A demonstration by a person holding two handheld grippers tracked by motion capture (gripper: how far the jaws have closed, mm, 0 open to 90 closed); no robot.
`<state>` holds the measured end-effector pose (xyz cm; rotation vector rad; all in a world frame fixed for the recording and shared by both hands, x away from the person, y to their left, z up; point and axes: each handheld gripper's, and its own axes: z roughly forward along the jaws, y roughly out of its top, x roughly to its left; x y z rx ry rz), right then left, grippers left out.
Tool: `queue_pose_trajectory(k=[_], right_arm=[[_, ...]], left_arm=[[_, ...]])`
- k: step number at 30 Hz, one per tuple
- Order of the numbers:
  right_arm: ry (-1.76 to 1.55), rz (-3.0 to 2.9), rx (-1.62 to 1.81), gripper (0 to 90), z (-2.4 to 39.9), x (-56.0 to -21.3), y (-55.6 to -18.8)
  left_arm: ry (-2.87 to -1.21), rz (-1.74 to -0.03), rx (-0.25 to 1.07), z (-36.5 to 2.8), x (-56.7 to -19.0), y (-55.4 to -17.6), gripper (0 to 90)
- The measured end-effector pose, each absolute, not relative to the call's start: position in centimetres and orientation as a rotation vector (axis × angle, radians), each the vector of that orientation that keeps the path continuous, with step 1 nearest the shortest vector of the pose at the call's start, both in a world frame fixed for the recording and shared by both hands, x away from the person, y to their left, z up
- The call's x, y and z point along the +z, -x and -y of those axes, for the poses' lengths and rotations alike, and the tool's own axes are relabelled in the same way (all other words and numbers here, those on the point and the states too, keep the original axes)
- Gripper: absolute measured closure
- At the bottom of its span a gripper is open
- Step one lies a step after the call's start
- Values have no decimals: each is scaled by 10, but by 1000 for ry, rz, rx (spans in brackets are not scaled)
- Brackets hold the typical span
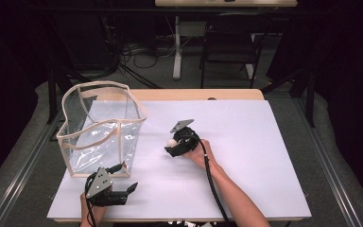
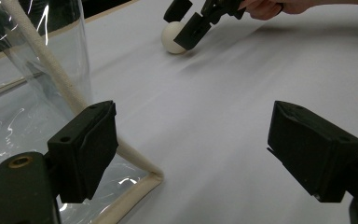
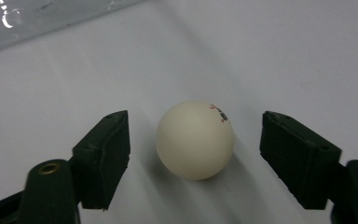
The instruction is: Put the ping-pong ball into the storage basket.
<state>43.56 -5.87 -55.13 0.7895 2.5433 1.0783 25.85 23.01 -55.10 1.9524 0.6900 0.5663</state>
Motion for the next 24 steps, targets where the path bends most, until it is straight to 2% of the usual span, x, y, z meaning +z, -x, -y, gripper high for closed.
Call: queue_pose_trajectory(k=[17, 24], right_arm=[[-807, -2558, 1009, 500, 55, -556, -438], [-794, -2556, 1003, 503, 54, -555, -437]], left_arm=[[-1955, -692, 570, -231, -551, -259, 159], [-1955, -691, 570, -231, -551, -259, 159]])
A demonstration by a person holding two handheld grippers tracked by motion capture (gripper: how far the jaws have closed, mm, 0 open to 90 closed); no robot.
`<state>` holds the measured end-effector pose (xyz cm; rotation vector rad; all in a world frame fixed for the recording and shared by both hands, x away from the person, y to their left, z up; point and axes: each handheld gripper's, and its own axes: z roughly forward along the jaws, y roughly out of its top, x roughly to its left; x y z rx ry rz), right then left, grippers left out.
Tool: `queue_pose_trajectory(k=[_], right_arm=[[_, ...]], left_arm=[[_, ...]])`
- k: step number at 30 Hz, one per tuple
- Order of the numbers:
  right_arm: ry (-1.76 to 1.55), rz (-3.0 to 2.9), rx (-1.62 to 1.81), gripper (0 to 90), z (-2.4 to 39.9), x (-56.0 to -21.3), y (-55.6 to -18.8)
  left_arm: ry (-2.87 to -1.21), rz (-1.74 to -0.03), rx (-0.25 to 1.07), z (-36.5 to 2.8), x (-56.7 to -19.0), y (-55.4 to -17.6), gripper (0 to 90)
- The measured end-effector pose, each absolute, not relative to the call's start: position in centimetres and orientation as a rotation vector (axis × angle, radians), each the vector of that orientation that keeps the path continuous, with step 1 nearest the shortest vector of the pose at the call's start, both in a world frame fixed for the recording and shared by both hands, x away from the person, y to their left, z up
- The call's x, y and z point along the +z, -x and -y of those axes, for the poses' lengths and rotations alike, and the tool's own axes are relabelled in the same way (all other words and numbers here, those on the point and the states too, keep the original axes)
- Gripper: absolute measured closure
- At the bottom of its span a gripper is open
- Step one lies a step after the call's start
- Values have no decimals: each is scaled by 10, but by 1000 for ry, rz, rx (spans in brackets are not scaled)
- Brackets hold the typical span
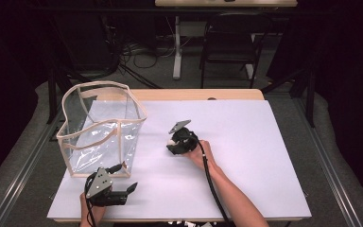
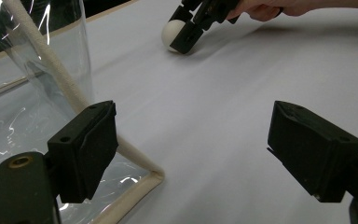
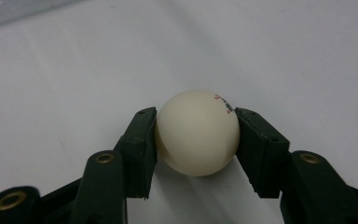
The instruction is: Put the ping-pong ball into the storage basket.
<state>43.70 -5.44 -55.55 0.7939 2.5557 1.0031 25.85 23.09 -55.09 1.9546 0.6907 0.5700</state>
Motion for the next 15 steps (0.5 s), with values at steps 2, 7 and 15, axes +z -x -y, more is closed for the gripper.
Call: queue_pose_trajectory(k=[2, 7, 15], right_arm=[[-789, -2552, 1007, 503, 55, -553, -437], [-795, -2554, 1001, 502, 56, -551, -436], [-768, -2547, 1005, 502, 55, -544, -433]], left_arm=[[-1954, -690, 570, -231, -551, -258, 159], [-1953, -690, 571, -231, -551, -258, 159], [-1953, -694, 573, -232, -551, -258, 159]])
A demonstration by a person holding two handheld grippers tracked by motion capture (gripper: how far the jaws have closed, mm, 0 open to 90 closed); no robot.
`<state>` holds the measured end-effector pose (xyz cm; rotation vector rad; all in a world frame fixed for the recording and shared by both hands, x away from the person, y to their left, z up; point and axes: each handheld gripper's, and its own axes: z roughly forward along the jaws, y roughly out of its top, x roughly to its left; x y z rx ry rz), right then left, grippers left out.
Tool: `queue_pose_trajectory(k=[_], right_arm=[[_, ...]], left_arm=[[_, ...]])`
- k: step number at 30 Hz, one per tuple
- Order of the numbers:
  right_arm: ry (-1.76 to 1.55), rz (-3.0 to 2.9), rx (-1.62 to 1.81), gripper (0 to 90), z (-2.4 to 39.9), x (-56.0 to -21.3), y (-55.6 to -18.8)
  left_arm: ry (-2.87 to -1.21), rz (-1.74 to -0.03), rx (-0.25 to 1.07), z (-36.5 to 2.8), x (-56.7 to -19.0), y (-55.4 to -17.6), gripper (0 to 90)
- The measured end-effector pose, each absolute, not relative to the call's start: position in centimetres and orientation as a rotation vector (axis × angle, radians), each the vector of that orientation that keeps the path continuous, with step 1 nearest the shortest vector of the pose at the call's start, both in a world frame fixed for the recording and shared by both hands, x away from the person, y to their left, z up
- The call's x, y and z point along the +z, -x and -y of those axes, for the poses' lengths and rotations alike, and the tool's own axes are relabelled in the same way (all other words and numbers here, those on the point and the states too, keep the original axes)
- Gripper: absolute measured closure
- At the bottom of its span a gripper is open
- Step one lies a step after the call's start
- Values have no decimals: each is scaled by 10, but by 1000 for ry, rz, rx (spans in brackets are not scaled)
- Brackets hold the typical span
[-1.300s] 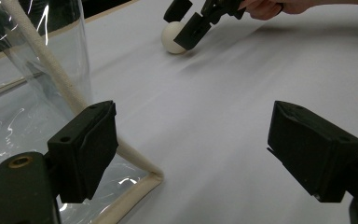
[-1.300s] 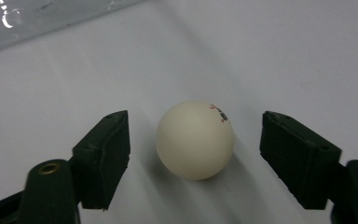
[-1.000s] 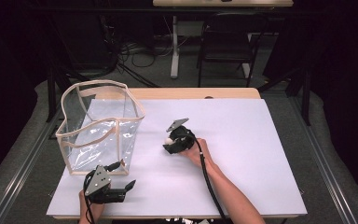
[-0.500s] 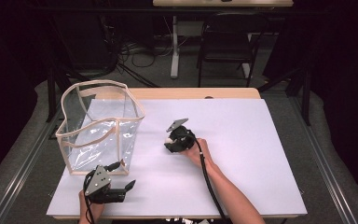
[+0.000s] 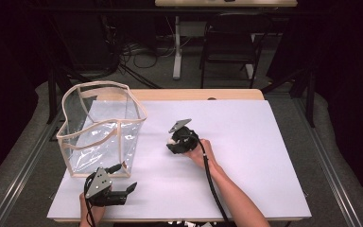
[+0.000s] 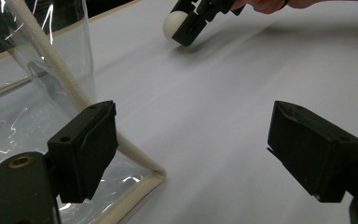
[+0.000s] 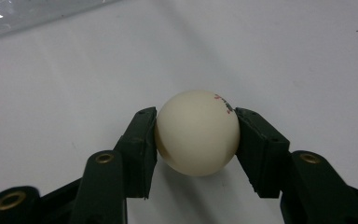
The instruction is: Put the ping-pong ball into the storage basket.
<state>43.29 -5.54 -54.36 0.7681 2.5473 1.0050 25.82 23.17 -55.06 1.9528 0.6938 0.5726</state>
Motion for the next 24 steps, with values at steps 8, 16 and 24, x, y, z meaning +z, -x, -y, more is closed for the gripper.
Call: queue_pose_trajectory(k=[8, 16, 24], right_arm=[[-737, -2541, 1004, 503, 55, -535, -429], [-730, -2535, 1015, 503, 57, -526, -427], [-722, -2528, 1022, 503, 60, -518, -426]], left_arm=[[-1951, -696, 571, -232, -551, -258, 159], [-1951, -696, 571, -231, -551, -259, 159], [-1950, -697, 572, -232, -551, -258, 159]])
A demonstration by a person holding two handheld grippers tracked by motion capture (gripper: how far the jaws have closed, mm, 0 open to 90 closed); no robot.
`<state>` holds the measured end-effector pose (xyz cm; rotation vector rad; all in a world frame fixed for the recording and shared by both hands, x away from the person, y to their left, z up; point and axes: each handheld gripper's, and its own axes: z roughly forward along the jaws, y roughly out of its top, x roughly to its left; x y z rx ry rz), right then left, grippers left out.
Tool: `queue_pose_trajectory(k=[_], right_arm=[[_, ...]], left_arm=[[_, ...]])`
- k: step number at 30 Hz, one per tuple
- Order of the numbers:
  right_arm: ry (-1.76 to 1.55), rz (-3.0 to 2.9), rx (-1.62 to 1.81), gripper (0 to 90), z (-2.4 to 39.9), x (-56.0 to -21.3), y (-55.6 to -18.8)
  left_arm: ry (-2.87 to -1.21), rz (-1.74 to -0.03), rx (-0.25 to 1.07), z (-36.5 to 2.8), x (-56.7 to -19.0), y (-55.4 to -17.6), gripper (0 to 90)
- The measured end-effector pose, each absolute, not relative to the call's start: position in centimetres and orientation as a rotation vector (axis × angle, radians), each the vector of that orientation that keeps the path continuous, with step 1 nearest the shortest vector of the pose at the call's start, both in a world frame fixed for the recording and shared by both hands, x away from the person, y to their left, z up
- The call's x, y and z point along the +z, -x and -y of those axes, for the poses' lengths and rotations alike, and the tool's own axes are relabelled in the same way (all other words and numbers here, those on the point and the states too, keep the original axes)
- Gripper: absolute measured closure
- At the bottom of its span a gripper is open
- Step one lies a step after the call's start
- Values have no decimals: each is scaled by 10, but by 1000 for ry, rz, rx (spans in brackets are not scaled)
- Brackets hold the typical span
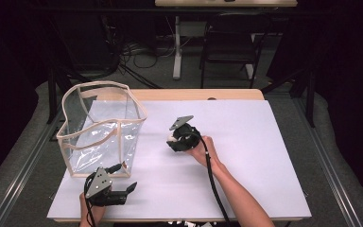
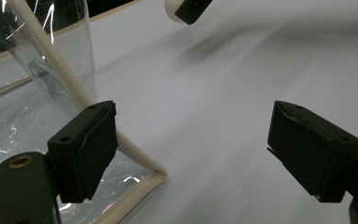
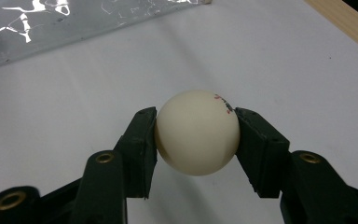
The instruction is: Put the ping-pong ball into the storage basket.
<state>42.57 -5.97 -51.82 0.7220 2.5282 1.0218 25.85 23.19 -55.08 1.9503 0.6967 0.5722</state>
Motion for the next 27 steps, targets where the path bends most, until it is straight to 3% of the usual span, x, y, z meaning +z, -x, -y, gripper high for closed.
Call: queue_pose_trajectory(k=[27], right_arm=[[-692, -2518, 1034, 503, 60, -496, -420]], left_arm=[[-1945, -699, 574, -232, -550, -258, 159]])
